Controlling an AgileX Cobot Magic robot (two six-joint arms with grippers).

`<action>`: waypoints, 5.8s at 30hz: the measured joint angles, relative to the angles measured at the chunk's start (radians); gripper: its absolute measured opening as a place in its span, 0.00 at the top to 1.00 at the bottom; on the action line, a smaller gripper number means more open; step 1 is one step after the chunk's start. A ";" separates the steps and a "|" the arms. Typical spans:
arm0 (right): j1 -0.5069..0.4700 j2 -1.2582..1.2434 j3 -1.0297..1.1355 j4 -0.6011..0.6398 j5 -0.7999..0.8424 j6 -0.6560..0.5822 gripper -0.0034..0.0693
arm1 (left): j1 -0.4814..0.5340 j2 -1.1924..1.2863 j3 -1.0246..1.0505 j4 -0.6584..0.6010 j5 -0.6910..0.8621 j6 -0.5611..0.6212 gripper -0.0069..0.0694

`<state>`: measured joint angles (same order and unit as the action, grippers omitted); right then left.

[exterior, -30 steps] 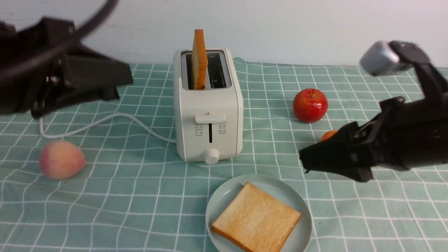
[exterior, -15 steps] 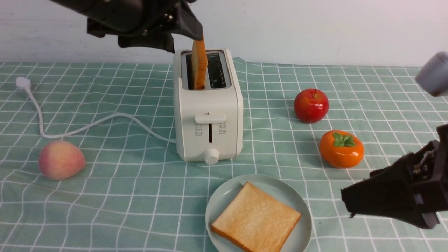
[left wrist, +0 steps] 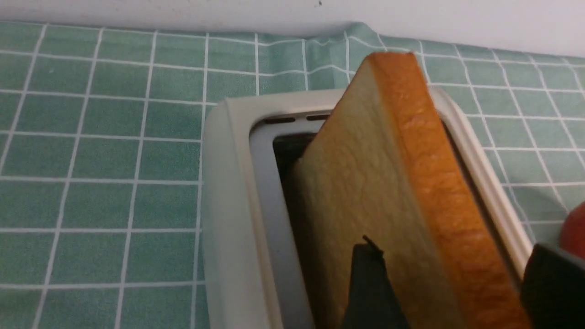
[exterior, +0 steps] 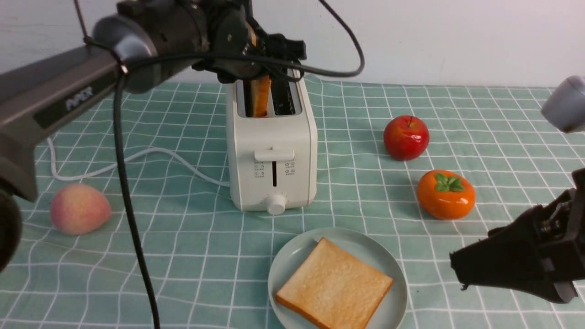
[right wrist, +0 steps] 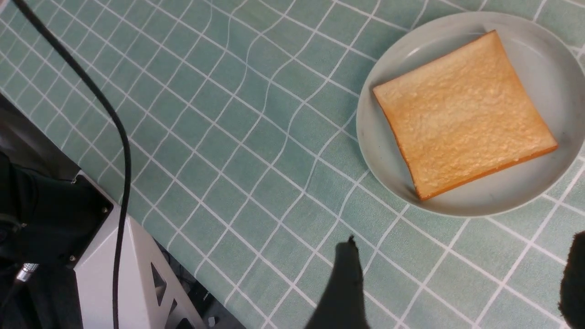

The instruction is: Take toasted bread from bread machine on blue coffee table place on plate.

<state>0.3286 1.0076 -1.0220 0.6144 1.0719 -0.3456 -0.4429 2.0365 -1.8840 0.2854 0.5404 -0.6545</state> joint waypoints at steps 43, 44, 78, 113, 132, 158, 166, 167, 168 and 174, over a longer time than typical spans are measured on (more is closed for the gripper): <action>0.000 0.000 0.127 0.059 -0.042 0.000 0.17 | -0.012 -0.279 0.706 -1.580 0.160 1.139 0.78; 0.000 0.000 0.127 0.059 -0.042 0.000 0.17 | -0.012 -0.254 0.706 -1.586 0.131 1.144 0.75; 0.000 -0.309 0.285 -0.343 -0.291 0.322 0.97 | 0.187 -1.123 1.162 -0.904 0.359 0.765 0.93; 0.000 -0.781 0.865 -0.342 -0.763 0.157 0.95 | 0.187 -1.887 1.578 -1.194 0.359 0.773 0.93; 0.000 -0.787 0.866 -0.342 -0.762 0.156 0.93 | 0.347 -2.048 1.872 -0.354 -0.187 0.448 0.92; 0.000 -0.787 0.866 -0.342 -0.759 0.156 0.90 | 0.381 -2.048 1.913 -0.310 -0.124 0.451 0.90; -0.006 -0.787 0.866 -0.342 -0.756 0.156 0.88 | 0.381 -2.048 1.913 -0.310 -0.124 0.451 0.89; -0.026 -0.792 0.866 -0.342 -0.755 0.156 0.88 | 0.381 -2.048 1.913 -0.310 -0.124 0.451 0.89; -0.045 -0.799 0.866 -0.342 -0.755 0.156 0.88 | 0.381 -2.048 1.913 -0.310 -0.124 0.451 0.89; -0.198 -0.891 0.866 -0.342 -0.751 0.156 0.87 | 0.381 -2.048 1.913 -0.310 -0.124 0.451 0.89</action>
<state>0.1304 0.1164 -0.1559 0.2722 0.3207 -0.1894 -0.0622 -0.0114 0.0285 -0.0247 0.4166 -0.2039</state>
